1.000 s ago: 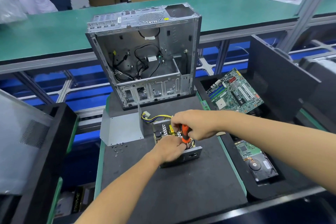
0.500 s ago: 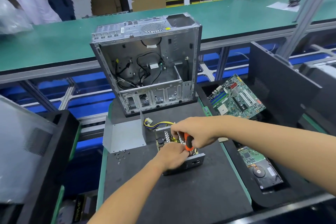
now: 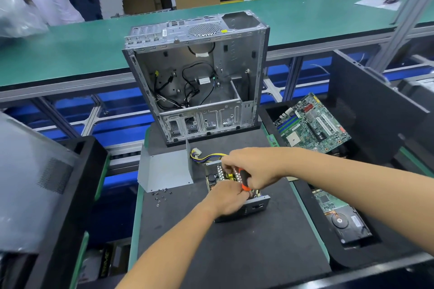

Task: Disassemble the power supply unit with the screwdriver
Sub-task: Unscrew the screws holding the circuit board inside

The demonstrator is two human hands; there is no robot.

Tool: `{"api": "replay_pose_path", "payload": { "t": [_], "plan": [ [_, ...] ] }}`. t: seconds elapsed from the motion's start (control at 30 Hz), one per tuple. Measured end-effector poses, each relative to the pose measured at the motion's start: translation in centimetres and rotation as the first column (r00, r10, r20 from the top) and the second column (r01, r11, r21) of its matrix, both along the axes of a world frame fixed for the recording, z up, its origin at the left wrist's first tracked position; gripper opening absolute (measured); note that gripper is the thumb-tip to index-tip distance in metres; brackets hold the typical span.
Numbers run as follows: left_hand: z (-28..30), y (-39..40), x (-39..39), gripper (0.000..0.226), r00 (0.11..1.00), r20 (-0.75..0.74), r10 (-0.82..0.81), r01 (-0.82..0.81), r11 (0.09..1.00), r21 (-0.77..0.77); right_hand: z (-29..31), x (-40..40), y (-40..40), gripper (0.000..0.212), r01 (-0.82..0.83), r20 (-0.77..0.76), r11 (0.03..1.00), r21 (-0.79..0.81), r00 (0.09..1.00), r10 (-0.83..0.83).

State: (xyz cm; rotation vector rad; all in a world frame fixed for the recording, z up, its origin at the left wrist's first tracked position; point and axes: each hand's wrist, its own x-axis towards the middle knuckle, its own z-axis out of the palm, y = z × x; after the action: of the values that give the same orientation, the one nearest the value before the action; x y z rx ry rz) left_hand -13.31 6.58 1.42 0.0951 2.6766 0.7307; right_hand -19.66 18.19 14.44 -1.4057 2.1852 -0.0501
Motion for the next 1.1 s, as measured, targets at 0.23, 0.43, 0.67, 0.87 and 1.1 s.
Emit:
{"api": "replay_pose_path", "payload": {
  "t": [0.23, 0.43, 0.67, 0.87, 1.1],
  "plan": [
    [-0.1, 0.0, -0.1, 0.057, 1.0, -0.003, -0.014, 0.014, 1.0, -0.011, -0.5, -0.4, 0.1, 0.016, 0.023, -0.188, 0.997, 0.069, 0.982, -0.009],
    [-0.2, -0.1, -0.1, 0.063, 1.0, 0.001, 0.002, -0.002, 1.0, -0.01, -0.2, 0.0, 0.6, 0.029, 0.057, 0.072, 0.998, -0.019, 0.996, -0.055],
    [-0.3, -0.1, -0.1, 0.057, 1.0, 0.005, -0.009, 0.009, 1.0, -0.008, -0.2, 0.2, 0.2, 0.018, 0.102, -0.134, 0.992, 0.069, 0.987, -0.092],
    [-0.3, -0.1, -0.2, 0.056, 1.0, -0.001, -0.012, 0.012, 1.0, -0.008, 0.5, -0.1, 1.2, 0.031, 0.069, 0.099, 0.998, 0.009, 0.993, -0.07],
    [-0.1, -0.1, 0.0, 0.053, 0.999, -0.014, -0.032, 0.032, 0.999, -0.023, -0.9, -0.1, 0.7, 0.021, 0.153, -0.167, 0.988, 0.015, 0.975, -0.149]
  ]
}}
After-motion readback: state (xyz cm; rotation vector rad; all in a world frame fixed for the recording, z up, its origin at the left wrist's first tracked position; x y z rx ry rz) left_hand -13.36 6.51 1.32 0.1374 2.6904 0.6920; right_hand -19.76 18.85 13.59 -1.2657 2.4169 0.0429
